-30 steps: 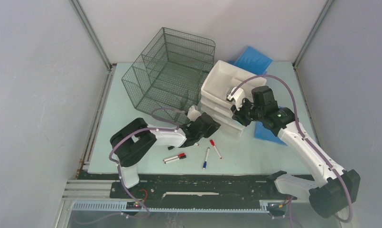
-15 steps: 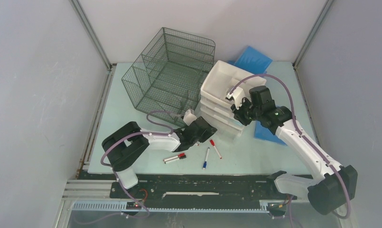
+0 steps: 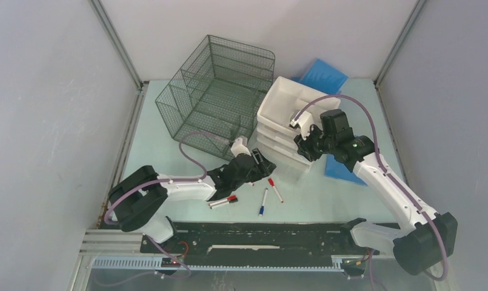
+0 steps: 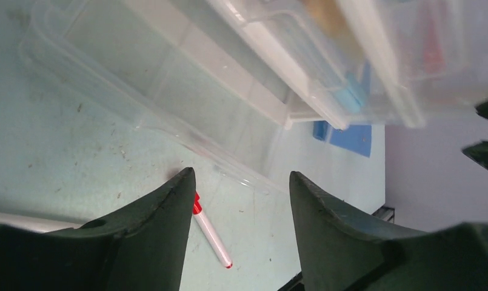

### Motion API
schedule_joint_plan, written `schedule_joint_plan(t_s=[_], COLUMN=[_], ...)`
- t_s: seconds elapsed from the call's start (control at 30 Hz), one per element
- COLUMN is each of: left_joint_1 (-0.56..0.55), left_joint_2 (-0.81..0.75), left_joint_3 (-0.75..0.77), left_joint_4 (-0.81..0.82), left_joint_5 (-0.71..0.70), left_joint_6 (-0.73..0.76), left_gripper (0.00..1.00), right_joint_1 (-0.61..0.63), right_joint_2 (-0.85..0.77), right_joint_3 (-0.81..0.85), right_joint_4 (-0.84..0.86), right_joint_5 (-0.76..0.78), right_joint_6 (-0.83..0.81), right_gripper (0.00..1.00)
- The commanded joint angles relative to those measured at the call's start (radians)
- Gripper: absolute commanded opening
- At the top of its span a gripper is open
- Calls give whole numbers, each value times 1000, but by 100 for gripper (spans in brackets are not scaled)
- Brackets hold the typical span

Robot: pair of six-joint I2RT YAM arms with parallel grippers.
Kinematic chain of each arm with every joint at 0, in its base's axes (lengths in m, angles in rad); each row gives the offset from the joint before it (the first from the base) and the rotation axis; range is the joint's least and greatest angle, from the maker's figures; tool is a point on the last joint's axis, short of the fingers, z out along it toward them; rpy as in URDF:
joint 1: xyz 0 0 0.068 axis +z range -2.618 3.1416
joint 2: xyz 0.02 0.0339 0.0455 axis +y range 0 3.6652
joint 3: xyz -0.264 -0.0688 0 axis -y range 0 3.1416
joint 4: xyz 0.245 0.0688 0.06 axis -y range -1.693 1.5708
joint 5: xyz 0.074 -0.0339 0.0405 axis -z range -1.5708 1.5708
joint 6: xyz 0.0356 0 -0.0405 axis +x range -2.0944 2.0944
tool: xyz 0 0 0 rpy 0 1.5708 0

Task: Organize the desk
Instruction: Open the drawer in the storage box.

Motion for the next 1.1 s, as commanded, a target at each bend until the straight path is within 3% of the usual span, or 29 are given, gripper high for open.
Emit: schedule_joint_plan(t_s=[0.0,0.23,0.33,0.5,0.6,0.73,0.93,1.07], left_joint_1=[-7,-40,-51,-56,-54,-50,-28,-28], left_joint_2=[-92,-233,-325,-485,-572,-672,-777,-768], left_joint_3=[-44,-119,-157,-224,-267,-347,-463,-469], left_joint_4=[158,196,176,91,45,33,132,132], left_joint_5=[47,23,-19,-109,-186,-292,-156,-46], left_joint_6=[205,444,531,649,675,615,618,632], left_gripper=[66,79,87,92,99,100,100,99], right_joint_1=[-3,-1,-1,0,2,4,9,15], right_joint_2=[-44,-87,-102,-128,-144,-158,-155,-148], right_joint_3=[40,40,40,40,40,40,39,40], right_joint_4=[8,-16,-25,-47,-64,-86,-93,-95], right_joint_5=[-57,-155,-199,-281,-326,-374,-386,-382], right_joint_6=[-41,-74,-88,-124,-144,-178,-191,-193], right_gripper=[42,52,55,58,60,61,62,61])
